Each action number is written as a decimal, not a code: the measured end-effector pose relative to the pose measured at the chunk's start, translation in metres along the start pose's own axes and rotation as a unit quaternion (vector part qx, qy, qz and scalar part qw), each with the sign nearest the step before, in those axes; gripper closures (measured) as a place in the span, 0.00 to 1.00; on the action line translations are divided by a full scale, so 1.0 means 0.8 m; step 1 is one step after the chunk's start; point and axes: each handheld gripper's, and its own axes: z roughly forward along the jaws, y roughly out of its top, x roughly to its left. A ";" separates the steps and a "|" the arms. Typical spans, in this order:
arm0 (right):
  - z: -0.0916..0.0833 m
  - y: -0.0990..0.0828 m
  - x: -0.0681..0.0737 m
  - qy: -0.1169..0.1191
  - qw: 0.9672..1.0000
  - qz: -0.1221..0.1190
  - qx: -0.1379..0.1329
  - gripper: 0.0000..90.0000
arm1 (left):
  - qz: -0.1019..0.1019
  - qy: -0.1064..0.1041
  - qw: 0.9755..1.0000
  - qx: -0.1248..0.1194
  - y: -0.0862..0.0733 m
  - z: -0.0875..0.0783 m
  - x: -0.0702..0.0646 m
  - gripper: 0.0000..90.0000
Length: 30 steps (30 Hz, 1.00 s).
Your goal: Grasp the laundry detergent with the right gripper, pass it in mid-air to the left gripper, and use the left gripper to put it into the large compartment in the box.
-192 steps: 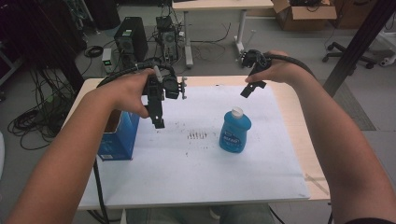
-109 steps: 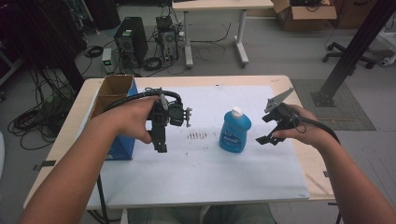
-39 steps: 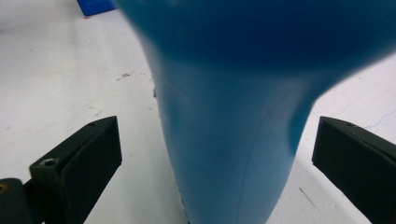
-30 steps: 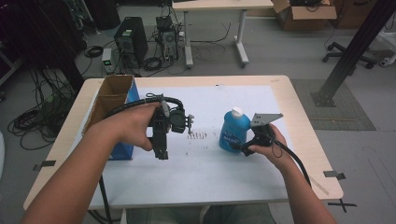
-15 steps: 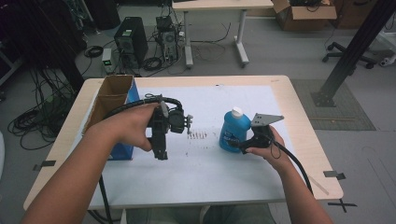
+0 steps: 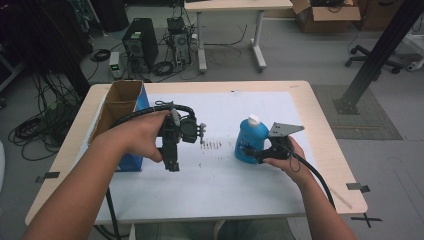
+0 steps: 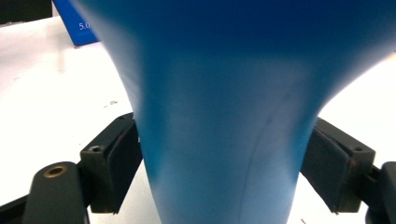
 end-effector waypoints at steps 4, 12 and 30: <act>0.000 -0.001 0.000 0.003 1.000 -0.001 -0.001 0.26 | -0.001 -0.001 1.000 0.000 0.000 0.001 0.000 0.00; 0.000 -0.001 0.001 0.008 1.000 -0.001 -0.007 0.29 | -0.002 0.000 1.000 0.001 0.000 0.001 0.000 0.00; 0.003 -0.003 0.002 0.015 1.000 -0.022 -0.015 0.48 | -0.001 0.001 1.000 -0.001 0.000 0.000 0.001 0.00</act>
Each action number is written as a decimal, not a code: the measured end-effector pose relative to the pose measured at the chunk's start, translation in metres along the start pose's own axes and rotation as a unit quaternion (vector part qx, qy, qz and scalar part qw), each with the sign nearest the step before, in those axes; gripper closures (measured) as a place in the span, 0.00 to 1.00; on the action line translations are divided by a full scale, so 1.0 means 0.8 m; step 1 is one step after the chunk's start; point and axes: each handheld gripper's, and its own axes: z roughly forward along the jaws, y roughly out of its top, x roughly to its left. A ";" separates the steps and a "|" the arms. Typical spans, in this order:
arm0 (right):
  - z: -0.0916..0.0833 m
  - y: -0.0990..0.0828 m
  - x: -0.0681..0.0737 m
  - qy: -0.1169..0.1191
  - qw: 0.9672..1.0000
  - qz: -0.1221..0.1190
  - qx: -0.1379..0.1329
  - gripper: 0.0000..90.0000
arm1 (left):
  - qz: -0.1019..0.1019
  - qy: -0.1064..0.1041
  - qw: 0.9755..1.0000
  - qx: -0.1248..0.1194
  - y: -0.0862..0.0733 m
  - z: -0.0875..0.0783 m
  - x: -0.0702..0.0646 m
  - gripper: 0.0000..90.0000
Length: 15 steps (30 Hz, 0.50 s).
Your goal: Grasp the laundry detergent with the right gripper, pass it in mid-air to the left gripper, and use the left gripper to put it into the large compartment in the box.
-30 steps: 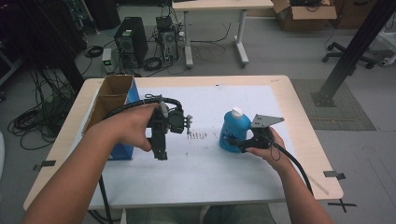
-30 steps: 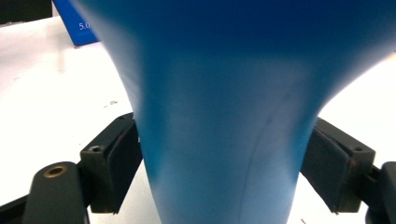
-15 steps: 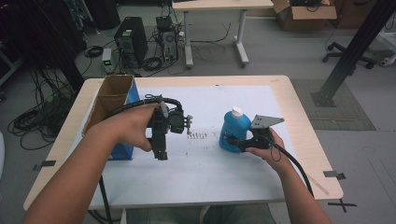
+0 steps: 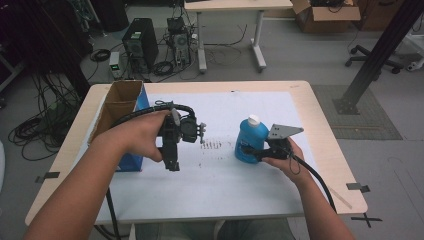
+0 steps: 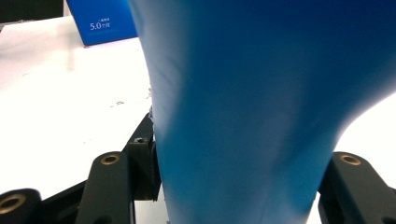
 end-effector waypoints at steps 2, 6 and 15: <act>0.000 0.000 0.000 0.001 1.000 -0.001 -0.001 0.48 | 0.000 0.000 1.000 0.001 0.000 0.000 0.000 0.00; -0.001 -0.002 -0.002 0.006 1.000 -0.004 -0.007 0.51 | 0.001 0.000 1.000 0.000 0.001 0.000 0.000 0.00; -0.009 0.008 0.003 0.020 1.000 -0.007 -0.019 0.51 | 0.002 -0.001 1.000 0.000 0.004 -0.002 0.001 0.00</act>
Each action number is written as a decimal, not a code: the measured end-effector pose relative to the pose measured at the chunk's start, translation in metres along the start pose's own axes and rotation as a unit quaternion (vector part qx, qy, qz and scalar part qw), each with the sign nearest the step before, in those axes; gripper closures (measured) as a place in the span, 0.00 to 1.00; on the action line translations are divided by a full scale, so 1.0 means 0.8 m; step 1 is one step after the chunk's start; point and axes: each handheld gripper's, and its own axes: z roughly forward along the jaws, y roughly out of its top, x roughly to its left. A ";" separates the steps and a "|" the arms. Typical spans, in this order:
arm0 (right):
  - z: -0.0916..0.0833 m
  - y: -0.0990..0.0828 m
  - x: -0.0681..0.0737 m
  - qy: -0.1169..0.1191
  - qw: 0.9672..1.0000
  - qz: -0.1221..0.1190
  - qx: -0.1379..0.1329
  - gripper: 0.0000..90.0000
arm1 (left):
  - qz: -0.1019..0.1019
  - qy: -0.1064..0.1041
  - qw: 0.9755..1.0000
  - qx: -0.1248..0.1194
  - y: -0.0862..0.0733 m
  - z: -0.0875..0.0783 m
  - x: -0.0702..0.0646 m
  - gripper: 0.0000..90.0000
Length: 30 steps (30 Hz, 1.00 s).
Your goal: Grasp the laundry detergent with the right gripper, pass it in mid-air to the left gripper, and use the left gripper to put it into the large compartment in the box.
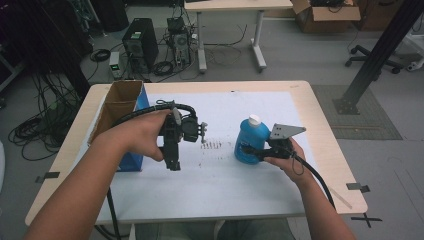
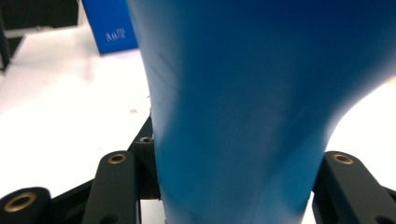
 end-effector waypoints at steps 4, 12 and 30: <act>-0.010 0.016 0.006 0.014 1.000 -0.016 -0.004 0.51 | 0.001 0.002 1.000 0.000 0.002 -0.003 -0.001 0.00; -0.029 0.041 0.019 0.042 0.998 -0.042 -0.002 0.51 | 0.004 0.004 1.000 -0.004 0.007 -0.010 -0.002 0.00; -0.020 0.054 0.051 0.122 0.989 -0.075 0.020 0.51 | 0.011 0.009 1.000 -0.016 0.021 -0.026 -0.003 0.00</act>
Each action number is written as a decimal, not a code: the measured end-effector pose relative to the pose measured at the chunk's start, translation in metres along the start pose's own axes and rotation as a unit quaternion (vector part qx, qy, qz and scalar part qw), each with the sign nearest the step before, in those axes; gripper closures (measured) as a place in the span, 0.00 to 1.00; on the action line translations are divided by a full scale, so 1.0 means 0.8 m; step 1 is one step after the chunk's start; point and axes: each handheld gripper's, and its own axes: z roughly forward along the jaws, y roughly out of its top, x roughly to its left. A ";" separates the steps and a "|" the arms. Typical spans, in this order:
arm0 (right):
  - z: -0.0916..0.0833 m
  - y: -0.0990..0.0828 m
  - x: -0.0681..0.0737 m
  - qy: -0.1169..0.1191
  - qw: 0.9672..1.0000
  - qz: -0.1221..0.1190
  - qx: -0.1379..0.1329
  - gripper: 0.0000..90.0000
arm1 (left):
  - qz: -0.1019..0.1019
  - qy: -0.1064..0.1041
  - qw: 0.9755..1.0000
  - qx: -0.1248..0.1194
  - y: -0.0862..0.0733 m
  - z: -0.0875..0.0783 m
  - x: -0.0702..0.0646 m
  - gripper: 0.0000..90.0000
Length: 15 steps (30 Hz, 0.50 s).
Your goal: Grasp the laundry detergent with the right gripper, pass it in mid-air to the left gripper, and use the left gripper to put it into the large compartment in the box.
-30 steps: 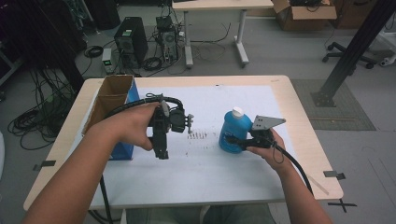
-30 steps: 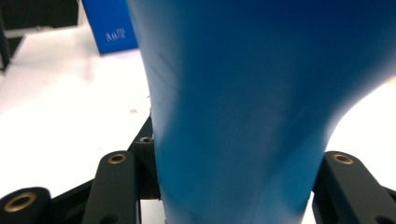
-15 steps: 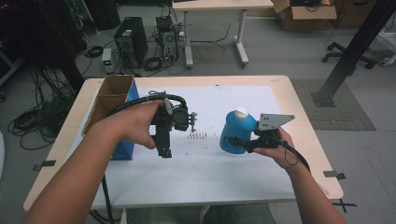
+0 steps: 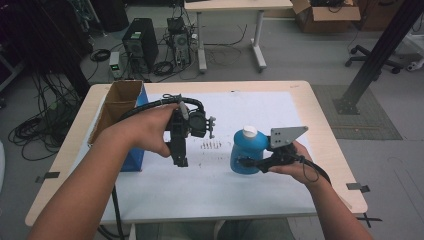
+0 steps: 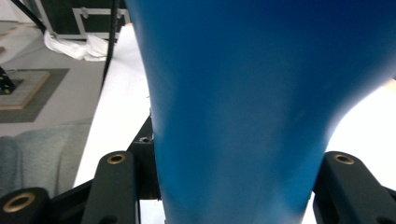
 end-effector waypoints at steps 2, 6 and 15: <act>0.004 0.001 0.002 0.007 1.000 0.001 -0.003 0.51 | 0.002 0.001 1.000 0.000 0.002 -0.002 0.000 0.00; 0.015 0.001 0.006 0.015 1.000 0.001 -0.003 0.51 | 0.005 0.003 1.000 0.000 0.008 -0.006 -0.002 0.00; 0.039 -0.001 0.016 0.030 1.000 0.003 -0.004 0.51 | 0.011 0.003 1.000 0.003 0.019 -0.010 -0.005 0.00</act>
